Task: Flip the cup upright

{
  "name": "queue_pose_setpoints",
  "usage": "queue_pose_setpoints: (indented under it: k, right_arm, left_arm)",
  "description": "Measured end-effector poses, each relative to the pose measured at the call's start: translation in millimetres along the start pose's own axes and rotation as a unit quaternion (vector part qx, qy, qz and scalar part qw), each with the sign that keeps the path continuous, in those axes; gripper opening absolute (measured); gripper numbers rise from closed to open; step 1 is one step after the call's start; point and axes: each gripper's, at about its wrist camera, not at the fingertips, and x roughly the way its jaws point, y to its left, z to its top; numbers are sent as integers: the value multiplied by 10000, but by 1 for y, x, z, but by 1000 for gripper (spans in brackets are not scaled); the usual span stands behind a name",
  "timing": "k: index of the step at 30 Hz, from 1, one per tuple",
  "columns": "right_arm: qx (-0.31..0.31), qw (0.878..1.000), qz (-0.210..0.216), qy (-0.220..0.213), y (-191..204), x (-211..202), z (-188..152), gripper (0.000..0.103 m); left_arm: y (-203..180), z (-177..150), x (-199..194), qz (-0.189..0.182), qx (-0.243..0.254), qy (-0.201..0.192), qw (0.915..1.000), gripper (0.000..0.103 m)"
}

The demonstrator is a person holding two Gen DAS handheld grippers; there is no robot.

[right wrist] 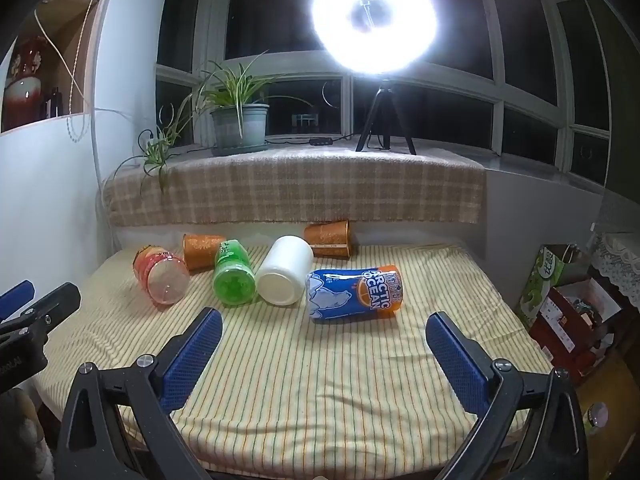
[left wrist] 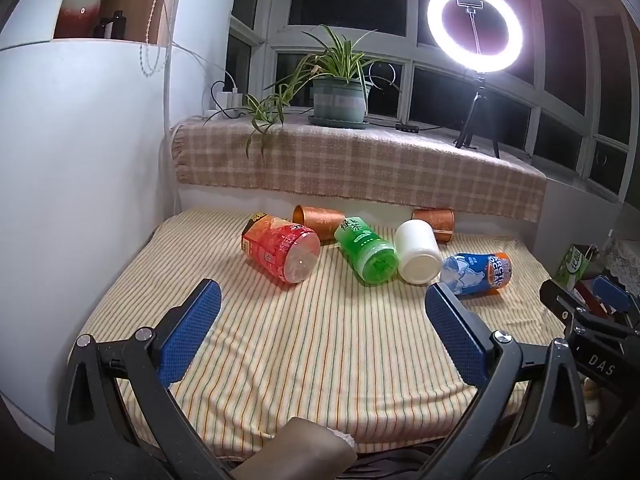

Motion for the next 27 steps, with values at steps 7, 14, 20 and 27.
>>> queue_pose_setpoints:
  k: [7, 14, 20, 27]
  right_arm:
    - [43, 10000, -22, -54, -8, -8, 6, 103]
    - [30, 9999, -27, -98, -6, -10, 8, 103]
    - [19, 9999, -22, -109, -4, -11, 7, 103]
    - [-2, 10000, -11, -96, -2, -8, 7, 103]
  left_arm:
    - [-7, 1, -5, 26, 40, -22, 10000, 103]
    - [-6, 0, -6, 16, 43, -39, 10000, 103]
    - [-6, 0, -8, 12, 40, -43, 10000, 103]
    - [-3, 0, -8, 2, 8, -22, 10000, 103]
